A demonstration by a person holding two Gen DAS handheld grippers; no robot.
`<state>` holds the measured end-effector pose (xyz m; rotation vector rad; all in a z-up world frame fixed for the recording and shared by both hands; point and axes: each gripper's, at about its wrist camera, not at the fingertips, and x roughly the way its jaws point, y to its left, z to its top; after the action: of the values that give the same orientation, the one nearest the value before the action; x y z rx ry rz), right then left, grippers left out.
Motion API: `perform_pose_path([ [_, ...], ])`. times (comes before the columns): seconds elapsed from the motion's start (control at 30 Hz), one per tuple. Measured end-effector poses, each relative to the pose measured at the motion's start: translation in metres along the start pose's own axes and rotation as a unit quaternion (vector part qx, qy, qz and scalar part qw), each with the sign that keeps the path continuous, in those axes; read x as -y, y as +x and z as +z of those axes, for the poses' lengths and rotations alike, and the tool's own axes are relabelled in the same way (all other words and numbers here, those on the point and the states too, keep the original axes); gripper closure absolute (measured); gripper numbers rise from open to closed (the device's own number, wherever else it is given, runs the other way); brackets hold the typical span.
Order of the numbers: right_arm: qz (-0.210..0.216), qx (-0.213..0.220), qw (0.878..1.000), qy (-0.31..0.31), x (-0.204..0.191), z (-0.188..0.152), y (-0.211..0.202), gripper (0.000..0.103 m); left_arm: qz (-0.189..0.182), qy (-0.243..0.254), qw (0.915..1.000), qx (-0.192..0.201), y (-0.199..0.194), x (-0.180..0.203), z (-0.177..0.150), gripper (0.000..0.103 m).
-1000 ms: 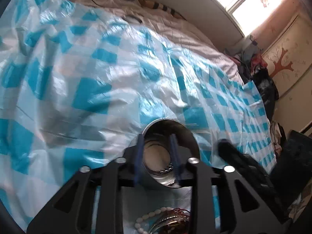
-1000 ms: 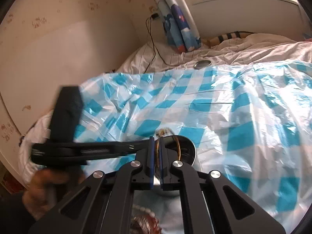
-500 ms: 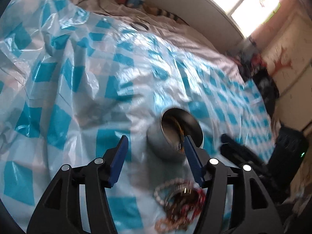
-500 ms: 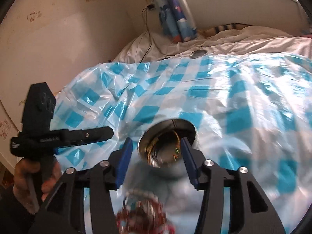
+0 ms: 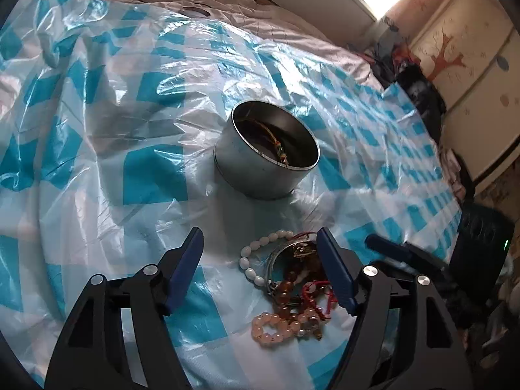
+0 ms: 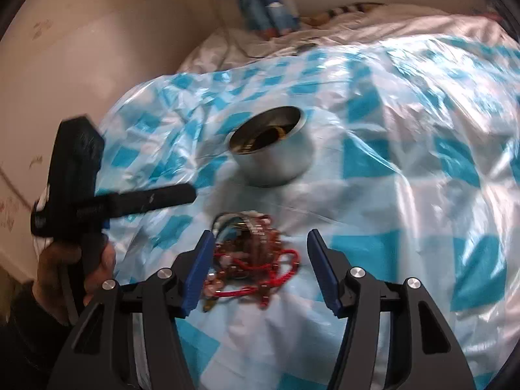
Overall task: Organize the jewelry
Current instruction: 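Grasp the silver bangle in the pile with the left tool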
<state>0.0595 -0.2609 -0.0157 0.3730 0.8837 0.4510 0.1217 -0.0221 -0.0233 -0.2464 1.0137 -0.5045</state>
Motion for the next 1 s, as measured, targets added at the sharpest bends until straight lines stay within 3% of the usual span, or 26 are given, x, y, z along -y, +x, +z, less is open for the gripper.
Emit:
perform_pose_path([
  [0.17, -0.001, 0.021, 0.998, 0.053, 0.021, 0.004, -0.006, 0.038, 0.012, 0.043, 0.9990, -0.002, 0.011, 0.015, 0.001, 0.035],
  [0.33, 0.021, 0.028, 0.995, 0.095, 0.036, 0.006, -0.008, 0.038, 0.035, 0.086, 0.9956, -0.010, 0.021, 0.028, -0.001, 0.036],
  [0.43, 0.025, 0.031, 0.994, 0.103, 0.038, 0.008, -0.008, 0.038, 0.032, 0.091, 0.9950, -0.026, 0.026, 0.028, -0.002, 0.056],
  [0.57, 0.029, 0.033, 0.993, 0.106, 0.038, 0.007, -0.008, 0.038, 0.032, 0.109, 0.9921, -0.052, 0.032, 0.031, -0.007, 0.096],
  [0.8, 0.038, 0.034, 0.994, 0.096, 0.034, 0.006, -0.008, 0.038, 0.002, 0.069, 0.9970, -0.034, 0.009, 0.018, -0.002, 0.098],
  [0.9, 0.048, 0.030, 0.996, 0.062, 0.020, 0.006, -0.006, 0.038, -0.034, 0.024, 0.9989, -0.023, -0.006, 0.003, 0.004, 0.098],
  [1.0, 0.028, 0.012, 0.999, 0.012, 0.000, 0.003, 0.004, 0.038, -0.050, -0.014, 0.9985, -0.016, -0.016, -0.014, 0.006, 0.098],
])
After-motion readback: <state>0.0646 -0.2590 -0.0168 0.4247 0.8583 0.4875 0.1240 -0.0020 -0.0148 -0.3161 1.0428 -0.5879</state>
